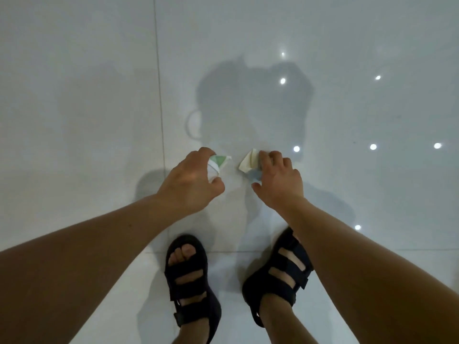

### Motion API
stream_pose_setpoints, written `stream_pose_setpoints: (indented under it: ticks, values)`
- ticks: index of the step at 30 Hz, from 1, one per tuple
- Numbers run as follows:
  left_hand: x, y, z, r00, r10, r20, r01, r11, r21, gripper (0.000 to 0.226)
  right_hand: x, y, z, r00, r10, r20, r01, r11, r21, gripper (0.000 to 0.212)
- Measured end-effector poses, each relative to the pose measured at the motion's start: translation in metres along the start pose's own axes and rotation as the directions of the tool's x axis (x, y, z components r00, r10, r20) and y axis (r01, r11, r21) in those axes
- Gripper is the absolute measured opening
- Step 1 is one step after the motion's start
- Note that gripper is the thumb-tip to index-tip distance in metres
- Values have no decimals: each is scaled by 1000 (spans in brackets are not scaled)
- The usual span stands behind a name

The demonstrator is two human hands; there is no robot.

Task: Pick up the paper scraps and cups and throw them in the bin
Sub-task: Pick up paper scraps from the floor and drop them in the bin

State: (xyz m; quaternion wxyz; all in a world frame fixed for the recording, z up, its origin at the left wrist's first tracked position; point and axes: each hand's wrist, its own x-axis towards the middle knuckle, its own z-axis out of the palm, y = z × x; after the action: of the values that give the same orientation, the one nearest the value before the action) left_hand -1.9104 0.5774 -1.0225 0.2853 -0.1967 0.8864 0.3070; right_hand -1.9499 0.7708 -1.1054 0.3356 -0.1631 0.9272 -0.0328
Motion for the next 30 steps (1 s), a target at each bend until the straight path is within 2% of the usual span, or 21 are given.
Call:
stream_pose_setpoints:
  ticks: [6, 8, 14, 17, 21, 22, 26, 30]
  values:
    - [-2, -2, 1, 1000, 10, 7, -10, 1000, 17, 46, -1, -1, 4, 1000, -5, -16, 6, 999, 47, 36]
    - [-10, 8, -18, 1000, 19, -4, -19, 999, 33, 46, -12, -6, -13, 1000, -7, 4, 6, 999, 48, 34]
    - [-23, 42, -87, 1000, 10, -7, -10, 1000, 24, 50, -40, -11, -63, 983, 22, 181, -46, 990, 131, 90]
    - [-12, 37, -90, 999, 25, -42, -22, 998, 64, 50, -26, -21, -56, 989, -18, 149, -7, 986, 167, 97]
    - [-1, 6, -62, 998, -30, -48, 31, 999, 20, 48, -2, -51, -10, 987, -68, 149, 45, 987, 156, 98]
    - [-2, -2, -52, 998, -46, -34, 46, 999, 3, 48, 0, -58, 3, 985, -68, 155, 48, 990, 131, 93]
    - [-11, -30, -26, 999, -51, 10, 51, 999, 3, 45, -6, -73, 39, 993, -74, 96, 69, 996, 57, 52]
    - [-19, -33, -36, 999, -52, 7, 52, 999, 13, 44, -18, -62, 26, 992, -47, 121, 35, 994, 102, 39]
